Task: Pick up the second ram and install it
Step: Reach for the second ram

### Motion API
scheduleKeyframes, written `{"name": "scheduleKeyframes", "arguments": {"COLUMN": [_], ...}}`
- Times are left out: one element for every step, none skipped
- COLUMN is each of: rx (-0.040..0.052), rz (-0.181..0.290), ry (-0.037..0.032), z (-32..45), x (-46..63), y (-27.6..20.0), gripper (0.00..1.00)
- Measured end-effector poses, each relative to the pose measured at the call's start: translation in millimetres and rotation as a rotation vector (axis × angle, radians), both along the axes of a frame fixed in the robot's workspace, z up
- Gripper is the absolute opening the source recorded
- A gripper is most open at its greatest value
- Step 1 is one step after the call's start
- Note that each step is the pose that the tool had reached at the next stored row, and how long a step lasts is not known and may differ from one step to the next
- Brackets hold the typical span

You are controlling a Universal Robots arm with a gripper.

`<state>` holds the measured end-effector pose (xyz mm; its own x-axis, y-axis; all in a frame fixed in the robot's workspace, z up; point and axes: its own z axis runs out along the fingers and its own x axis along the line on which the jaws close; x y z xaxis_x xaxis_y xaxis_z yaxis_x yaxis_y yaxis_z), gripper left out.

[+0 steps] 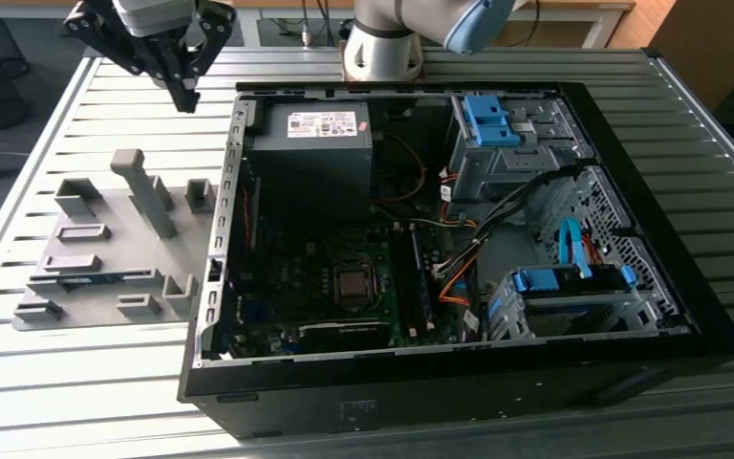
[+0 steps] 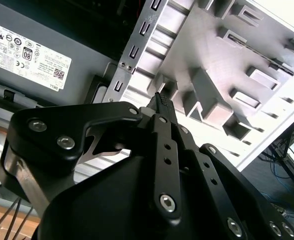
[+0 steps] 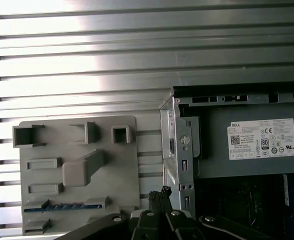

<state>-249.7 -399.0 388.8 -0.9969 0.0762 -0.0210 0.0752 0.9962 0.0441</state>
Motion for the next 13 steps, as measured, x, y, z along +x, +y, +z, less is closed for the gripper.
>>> {"name": "scheduleKeyframes", "arguments": {"rx": [0.0,0.0,0.0,0.0,0.0,0.0001,0.0001,0.0,0.0,0.0,0.0001,0.0,0.0001], "rz": [0.0,0.0,0.0,0.0,0.0,0.0,0.0,0.0,0.0,0.0,0.0,0.0,0.0], "ry": [0.0,0.0,0.0,0.0,-0.0001,0.0,-0.0001,0.0,0.0,0.0,0.0,0.0,-0.0001], "z": [0.0,0.0,0.0,0.0,-0.1,-0.1,-0.1,-0.1,-0.1,-0.1,-0.1,-0.1,-0.2], "x": [-0.8,-1.6,-2.4,-3.2,-4.0,-4.8,-5.6,-6.4,-7.3,-8.1,-9.0,-9.8,-10.6], "y": [0.0,0.0,0.0,0.0,0.0,0.0,0.0,0.0,0.0,0.0,0.0,0.0,0.0], "gripper": [0.11,0.11,0.11,0.11,0.11,0.11,0.11,0.11,0.11,0.11,0.11,0.11,0.11]}}
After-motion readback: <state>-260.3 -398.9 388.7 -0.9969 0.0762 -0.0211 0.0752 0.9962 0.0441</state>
